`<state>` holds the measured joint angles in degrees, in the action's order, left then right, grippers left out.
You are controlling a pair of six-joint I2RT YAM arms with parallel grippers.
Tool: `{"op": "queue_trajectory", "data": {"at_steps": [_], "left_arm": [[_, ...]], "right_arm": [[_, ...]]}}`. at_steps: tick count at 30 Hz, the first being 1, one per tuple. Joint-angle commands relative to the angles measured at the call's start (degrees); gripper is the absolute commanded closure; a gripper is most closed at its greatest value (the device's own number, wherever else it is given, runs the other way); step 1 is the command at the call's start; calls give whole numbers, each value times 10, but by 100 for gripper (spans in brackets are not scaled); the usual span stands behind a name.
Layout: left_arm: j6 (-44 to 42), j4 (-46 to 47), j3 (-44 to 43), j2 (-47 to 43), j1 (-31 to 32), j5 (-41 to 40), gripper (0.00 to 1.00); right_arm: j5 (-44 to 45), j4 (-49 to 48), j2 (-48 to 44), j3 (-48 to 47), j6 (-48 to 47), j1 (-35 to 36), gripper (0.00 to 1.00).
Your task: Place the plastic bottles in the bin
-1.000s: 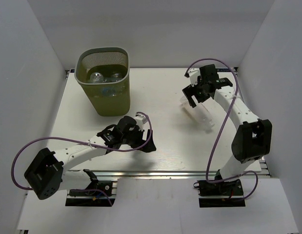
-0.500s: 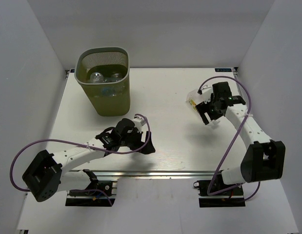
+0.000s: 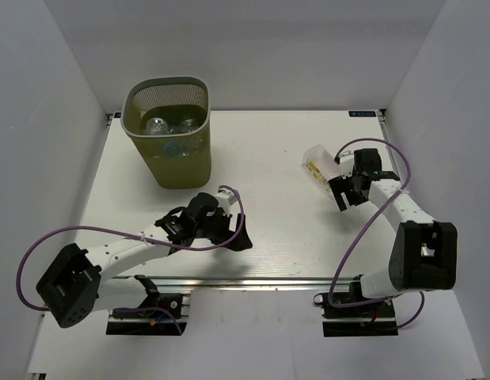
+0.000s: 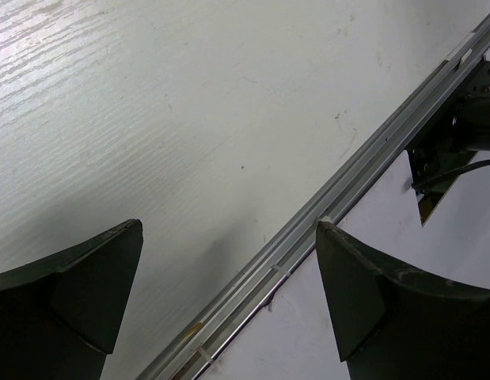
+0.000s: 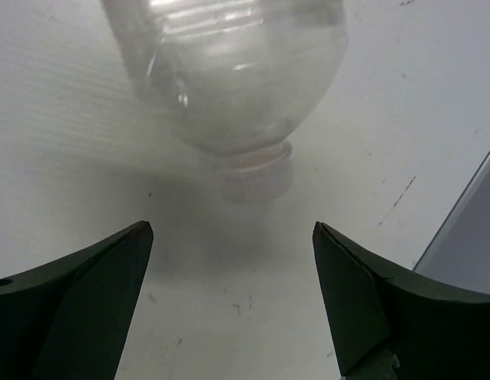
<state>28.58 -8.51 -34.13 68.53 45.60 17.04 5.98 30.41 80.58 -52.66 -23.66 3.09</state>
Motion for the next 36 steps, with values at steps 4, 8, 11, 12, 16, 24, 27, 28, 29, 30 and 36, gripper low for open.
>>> {"op": "queue_trajectory", "data": {"at_steps": [4, 8, 11, 12, 16, 24, 27, 28, 29, 30, 36], "left_arm": [[9, 5, 4, -19, 3, 7, 0], [9, -6, 4, -24, 3, 7, 0], [14, -6, 4, -30, 3, 2, 0], [14, -6, 4, -30, 3, -3, 0], [19, -6, 9, -30, 3, -3, 0], [19, -1, 4, -18, 3, 2, 0], [19, 6, 9, -70, 8, 2, 0], [19, 6, 19, -86, 8, -3, 0], [19, 6, 19, -100, 8, -10, 0], [19, -2, 33, -114, 8, -10, 0], [39, -26, 63, -183, 8, -21, 0]], "right_arm": [[-8, -113, 55, -2, 15, -16, 13], [-31, -117, 95, -19, 19, -20, 14], [-44, -134, 107, -18, 10, -25, 23], [-47, -143, 103, -11, 4, -24, 26], [-77, -149, 96, -4, -19, -42, 47], [-158, -121, 28, -8, -68, -48, 92], [-242, -82, -8, -56, -93, -41, 97], [-286, -72, -13, -101, -102, -39, 97], [-302, -67, -16, -119, -104, -34, 97], [-354, -66, -16, -155, -104, -32, 98], [-402, -76, 48, -352, -34, 45, 100]]}}
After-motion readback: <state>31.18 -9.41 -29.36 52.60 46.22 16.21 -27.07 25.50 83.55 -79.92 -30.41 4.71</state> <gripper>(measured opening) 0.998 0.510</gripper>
